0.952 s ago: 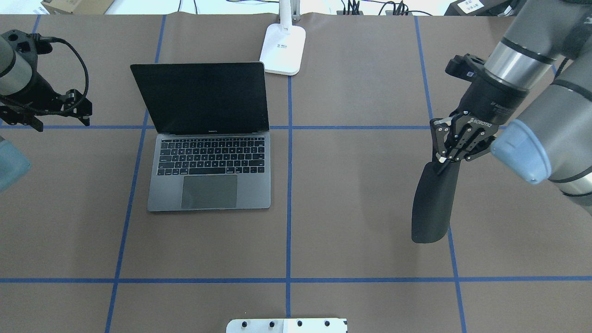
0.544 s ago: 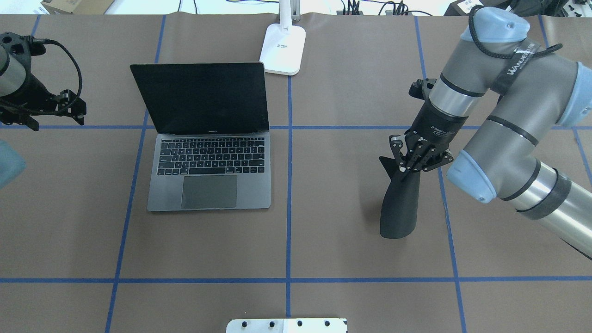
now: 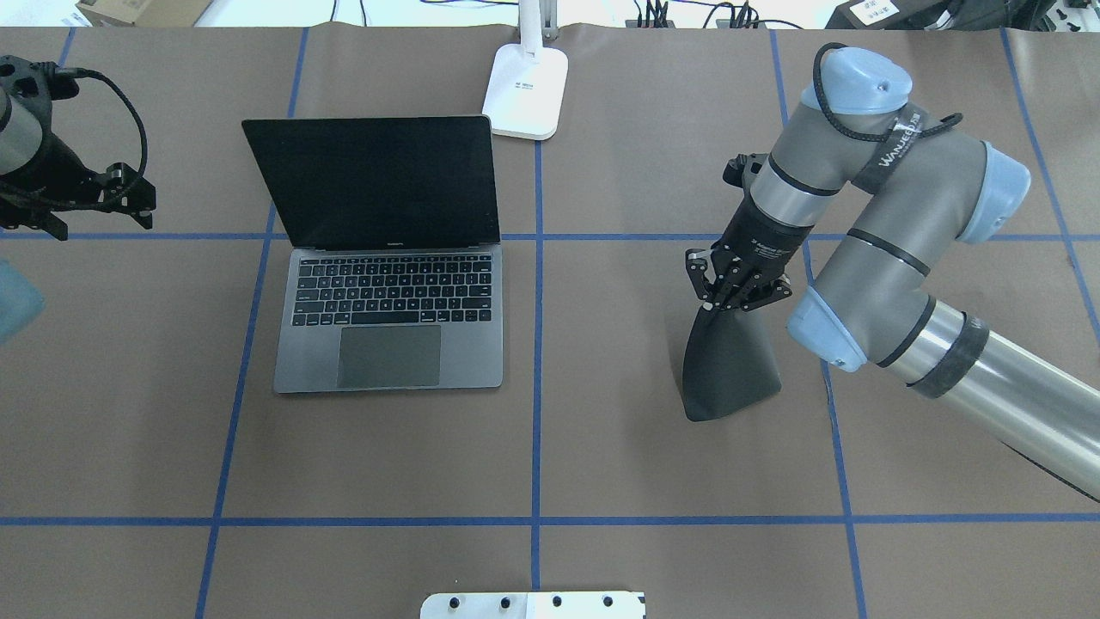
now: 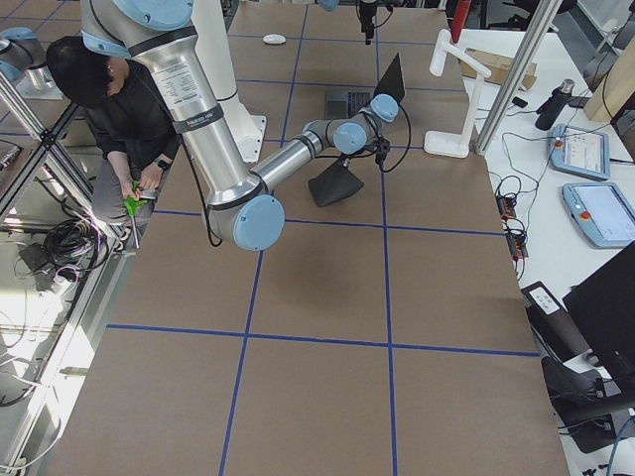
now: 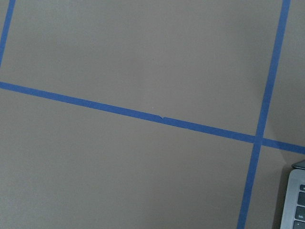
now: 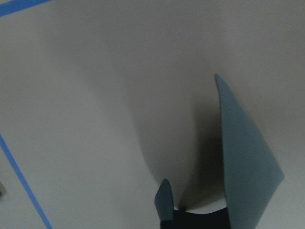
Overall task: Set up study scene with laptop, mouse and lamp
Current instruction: 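Carry the black mouse pad with the right gripper toward the laptop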
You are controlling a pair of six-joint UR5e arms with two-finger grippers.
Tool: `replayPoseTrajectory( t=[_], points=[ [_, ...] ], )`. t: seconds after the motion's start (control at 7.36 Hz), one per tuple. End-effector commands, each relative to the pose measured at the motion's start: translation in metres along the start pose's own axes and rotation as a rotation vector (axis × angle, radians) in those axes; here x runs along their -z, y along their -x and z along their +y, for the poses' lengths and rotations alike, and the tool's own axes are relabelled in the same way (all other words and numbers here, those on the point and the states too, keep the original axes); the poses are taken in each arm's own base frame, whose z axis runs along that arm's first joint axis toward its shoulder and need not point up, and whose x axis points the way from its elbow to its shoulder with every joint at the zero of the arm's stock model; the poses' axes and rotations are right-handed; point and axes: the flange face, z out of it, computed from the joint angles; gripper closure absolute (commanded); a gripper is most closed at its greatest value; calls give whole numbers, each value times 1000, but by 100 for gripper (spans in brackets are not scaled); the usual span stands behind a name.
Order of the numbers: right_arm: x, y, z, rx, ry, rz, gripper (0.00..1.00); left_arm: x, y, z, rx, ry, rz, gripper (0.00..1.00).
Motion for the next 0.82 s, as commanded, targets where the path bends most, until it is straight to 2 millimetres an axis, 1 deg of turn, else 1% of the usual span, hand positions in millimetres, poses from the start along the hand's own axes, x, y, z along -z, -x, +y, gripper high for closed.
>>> replayPoseTrajectory(
  t=[0.0,0.14,0.27,0.41,0.54,0.68],
  points=[
    [-27,27,-19,55,-24,-40,100,-8,4,-4,9,9,-13,1],
    [-39,44,-23,65,-31,-59,100,-10,5,-5,12,12,-16,1],
    [-47,63,-22,83,-51,-75,100,-11,6,-5,14,13,-17,1],
    [-57,75,-18,93,-48,-74,100,-13,6,-6,15,16,-20,1],
    [-66,92,-13,114,-78,-65,100,-13,7,-6,17,15,-22,1],
    [-74,104,-15,128,-92,-63,100,-14,7,-7,18,17,-22,1]
  ],
)
